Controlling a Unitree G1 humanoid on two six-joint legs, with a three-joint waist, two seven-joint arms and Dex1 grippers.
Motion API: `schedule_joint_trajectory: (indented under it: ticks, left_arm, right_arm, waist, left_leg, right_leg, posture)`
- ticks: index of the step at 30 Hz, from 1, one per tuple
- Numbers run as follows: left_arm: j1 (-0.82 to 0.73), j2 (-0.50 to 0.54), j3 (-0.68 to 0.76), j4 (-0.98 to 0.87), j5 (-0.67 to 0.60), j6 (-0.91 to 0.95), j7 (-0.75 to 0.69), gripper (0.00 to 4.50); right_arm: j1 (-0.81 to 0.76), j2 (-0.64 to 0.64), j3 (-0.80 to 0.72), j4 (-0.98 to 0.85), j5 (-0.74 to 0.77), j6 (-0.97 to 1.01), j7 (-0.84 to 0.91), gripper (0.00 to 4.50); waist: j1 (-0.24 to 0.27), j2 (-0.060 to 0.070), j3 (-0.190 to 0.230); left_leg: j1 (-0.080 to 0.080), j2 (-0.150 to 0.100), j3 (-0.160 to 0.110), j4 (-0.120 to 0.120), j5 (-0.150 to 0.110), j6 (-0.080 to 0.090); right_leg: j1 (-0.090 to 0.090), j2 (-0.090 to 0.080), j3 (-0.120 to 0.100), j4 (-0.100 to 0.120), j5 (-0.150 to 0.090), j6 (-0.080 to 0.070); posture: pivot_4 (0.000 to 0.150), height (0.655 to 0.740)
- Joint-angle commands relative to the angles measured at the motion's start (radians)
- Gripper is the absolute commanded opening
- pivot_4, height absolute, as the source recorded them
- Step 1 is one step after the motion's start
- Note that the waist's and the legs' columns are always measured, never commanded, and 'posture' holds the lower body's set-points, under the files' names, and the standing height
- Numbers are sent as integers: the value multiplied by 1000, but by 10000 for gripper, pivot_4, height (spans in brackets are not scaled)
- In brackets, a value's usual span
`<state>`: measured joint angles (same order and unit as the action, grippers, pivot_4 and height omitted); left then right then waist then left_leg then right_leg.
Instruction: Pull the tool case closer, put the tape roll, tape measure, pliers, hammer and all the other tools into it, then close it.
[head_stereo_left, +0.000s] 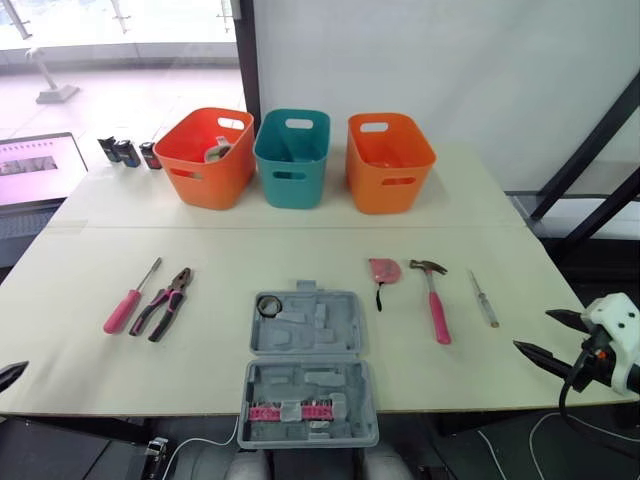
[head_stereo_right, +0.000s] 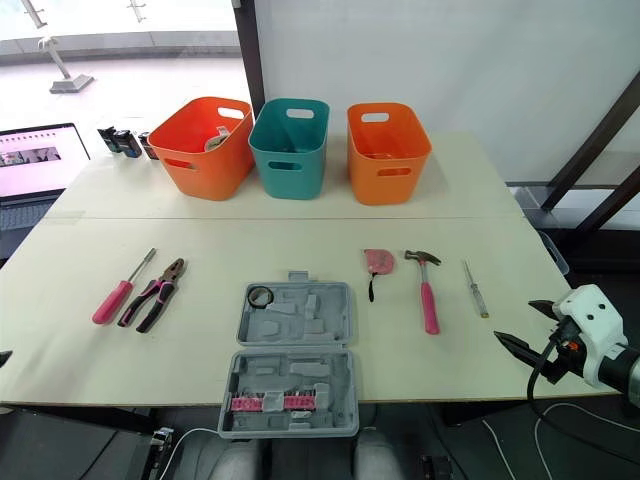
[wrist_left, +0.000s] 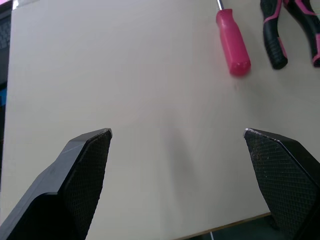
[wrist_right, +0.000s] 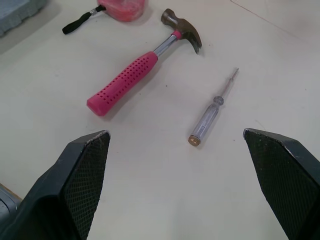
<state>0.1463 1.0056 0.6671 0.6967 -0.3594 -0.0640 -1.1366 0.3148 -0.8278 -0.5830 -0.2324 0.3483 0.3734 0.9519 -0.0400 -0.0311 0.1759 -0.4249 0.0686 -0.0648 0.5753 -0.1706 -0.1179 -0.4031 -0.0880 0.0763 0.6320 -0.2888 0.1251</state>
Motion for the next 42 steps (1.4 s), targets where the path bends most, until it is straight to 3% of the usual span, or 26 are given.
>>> schedule_joint_trajectory:
  ticks: [1, 6, 11, 15, 22, 28, 39, 42]
  left_arm:
    - [0, -56, -58, -216, -43, 75, 15, 44215]
    - [-24, -146, -140, -491, -87, 208, 76, 44215]
    - [-45, -220, -245, -758, -131, 272, 95, 44215]
    - [-30, -267, -306, -921, -173, 278, 84, 44215]
    - [14, -260, -338, -965, -174, 222, 2, 44215]
    - [19, -261, -356, -976, -192, 213, -45, 44215]
    - [43, -253, -382, -1019, -189, 239, -35, 44215]
    - [52, -250, -376, -1015, -186, 238, -34, 45000]
  right_arm:
    - [20, 40, 5, -197, 70, 104, -68, 45000]
    - [13, 138, 101, -434, 139, 310, -247, 45000]
    - [-135, 325, 371, -534, 11, 502, -601, 45000]
    - [-312, 534, 569, -431, -133, 576, -861, 45000]
    - [-528, 706, 646, -98, -256, 463, -1008, 45000]
    - [-631, 784, 624, 141, -289, 323, -1045, 45000]
    - [-694, 811, 588, 366, -312, 206, -1056, 45000]
    - [-725, 808, 571, 430, -304, 172, -1050, 36156]
  waist:
    - [1, 0, 0]
    - [2, -2, -1]
    - [-5, -3, -2]
    - [-6, -3, -2]
    - [-4, -2, -1]
    - [-5, -1, -1]
    - [-6, -1, -1]
    - [-6, -1, -1]
  left_leg:
    - [0, 0, 0, 0, 0, 0]
    - [0, 0, -1, 2, 0, 0]
    - [0, 0, -1, 3, 0, 0]
    - [0, 0, -1, 3, 1, 1]
    - [-2, 0, -1, 3, 1, 1]
    - [-1, 1, -1, 3, 1, 1]
    - [-1, 2, -1, 3, 1, 1]
    - [-1, 2, -1, 3, 1, 1]
  right_leg:
    - [1, 0, 0, 0, 0, 0]
    - [3, 0, 0, 0, 0, 0]
    - [3, 1, 1, 0, 1, -1]
    - [1, 1, 2, 1, 2, -2]
    - [0, 2, 2, 1, 2, -1]
    - [0, 4, 2, 2, 3, 1]
    - [0, 5, 2, 3, 4, 4]
    - [0, 6, 2, 3, 4, 4]
  posture:
    - [1500, 7400]
    - [1500, 7400]
    - [1500, 7400]
    - [1500, 7400]
    - [1500, 7400]
    - [1500, 7400]
    - [1500, 7400]
    - [1500, 7400]
